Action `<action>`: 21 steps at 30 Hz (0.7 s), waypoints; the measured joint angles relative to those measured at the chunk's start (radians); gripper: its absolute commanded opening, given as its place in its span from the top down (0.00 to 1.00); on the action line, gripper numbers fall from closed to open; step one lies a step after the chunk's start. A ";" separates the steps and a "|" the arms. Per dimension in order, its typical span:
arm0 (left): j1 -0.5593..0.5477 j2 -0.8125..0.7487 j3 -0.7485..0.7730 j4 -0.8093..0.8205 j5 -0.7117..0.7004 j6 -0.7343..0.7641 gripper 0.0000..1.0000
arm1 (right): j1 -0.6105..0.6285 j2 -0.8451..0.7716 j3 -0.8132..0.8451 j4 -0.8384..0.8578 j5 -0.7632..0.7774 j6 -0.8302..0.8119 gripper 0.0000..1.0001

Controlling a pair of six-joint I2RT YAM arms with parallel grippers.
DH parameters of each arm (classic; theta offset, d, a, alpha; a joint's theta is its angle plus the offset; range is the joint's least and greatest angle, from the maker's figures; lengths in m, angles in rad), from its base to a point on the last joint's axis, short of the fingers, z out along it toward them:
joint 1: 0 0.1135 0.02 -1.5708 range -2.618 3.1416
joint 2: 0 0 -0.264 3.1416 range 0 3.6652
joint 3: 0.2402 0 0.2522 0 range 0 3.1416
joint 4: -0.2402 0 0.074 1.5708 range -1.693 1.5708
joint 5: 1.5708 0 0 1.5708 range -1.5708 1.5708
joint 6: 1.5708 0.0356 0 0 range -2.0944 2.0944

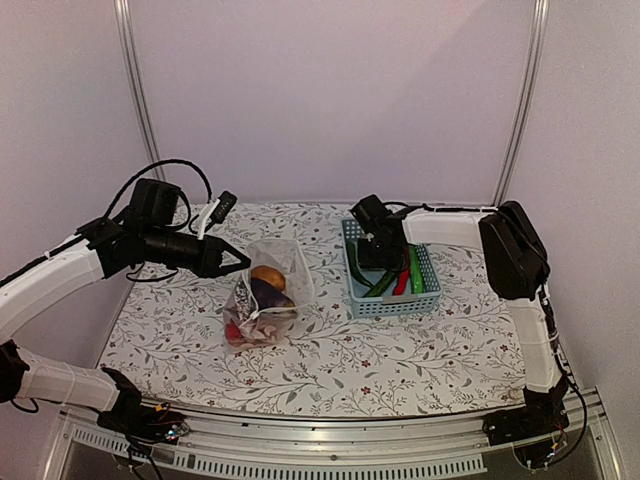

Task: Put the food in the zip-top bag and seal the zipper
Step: Pick up the fake fruit from the bin, then place the fake fruit in the zipper food storage bag.

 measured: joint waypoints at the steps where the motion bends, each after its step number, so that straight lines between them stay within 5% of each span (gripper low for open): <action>1: 0.000 0.000 0.000 0.000 0.000 0.000 1.00 | 0.000 -0.012 -0.013 -0.001 0.000 -0.004 0.56; 12: 0.000 -0.005 0.000 0.000 0.002 0.000 1.00 | 0.000 -0.375 -0.222 -0.028 -0.013 -0.076 0.58; 21: -0.022 -0.006 -0.001 0.000 0.011 0.000 1.00 | 0.076 -0.689 -0.253 -0.213 -0.197 -0.148 0.58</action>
